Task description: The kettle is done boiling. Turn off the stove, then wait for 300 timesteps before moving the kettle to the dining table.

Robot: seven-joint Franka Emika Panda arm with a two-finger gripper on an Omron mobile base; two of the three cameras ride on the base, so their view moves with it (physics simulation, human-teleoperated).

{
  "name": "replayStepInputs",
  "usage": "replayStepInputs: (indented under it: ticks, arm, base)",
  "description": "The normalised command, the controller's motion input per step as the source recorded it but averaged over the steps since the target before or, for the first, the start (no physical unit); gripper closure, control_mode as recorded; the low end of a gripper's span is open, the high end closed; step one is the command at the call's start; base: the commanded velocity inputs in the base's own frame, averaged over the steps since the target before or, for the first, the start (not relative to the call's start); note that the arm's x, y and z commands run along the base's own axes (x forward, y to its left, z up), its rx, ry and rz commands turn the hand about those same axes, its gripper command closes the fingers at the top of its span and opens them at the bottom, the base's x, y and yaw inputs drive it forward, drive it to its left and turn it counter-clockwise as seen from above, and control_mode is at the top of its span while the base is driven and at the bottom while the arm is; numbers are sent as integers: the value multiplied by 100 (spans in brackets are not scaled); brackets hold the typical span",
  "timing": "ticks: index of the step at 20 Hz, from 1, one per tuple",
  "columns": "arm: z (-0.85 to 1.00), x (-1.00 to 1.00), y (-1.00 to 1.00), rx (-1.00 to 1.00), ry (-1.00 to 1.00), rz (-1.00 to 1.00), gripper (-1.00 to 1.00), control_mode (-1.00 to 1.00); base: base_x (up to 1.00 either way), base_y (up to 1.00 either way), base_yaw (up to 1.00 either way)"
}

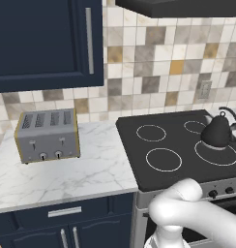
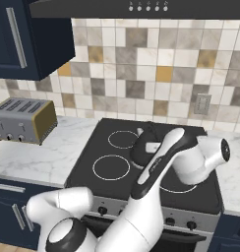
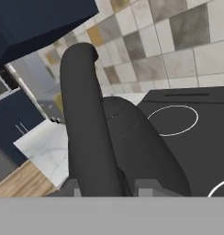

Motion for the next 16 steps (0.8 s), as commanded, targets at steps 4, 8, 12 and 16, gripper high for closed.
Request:
replayStepInputs:
  ticks: [4,8,12,16]
  arm:
    - [12,0,40,-4,5,-5,100,-100]
    - [12,0,35,-6,4,-3,100,-100]
    - [12,0,35,-5,1,-3,100,-100]
    - [0,0,8,0,2,-1,100,-100]
  base:
    - [0,0,0]
    - [0,0,0]
    - [0,0,0]
    - [0,0,0]
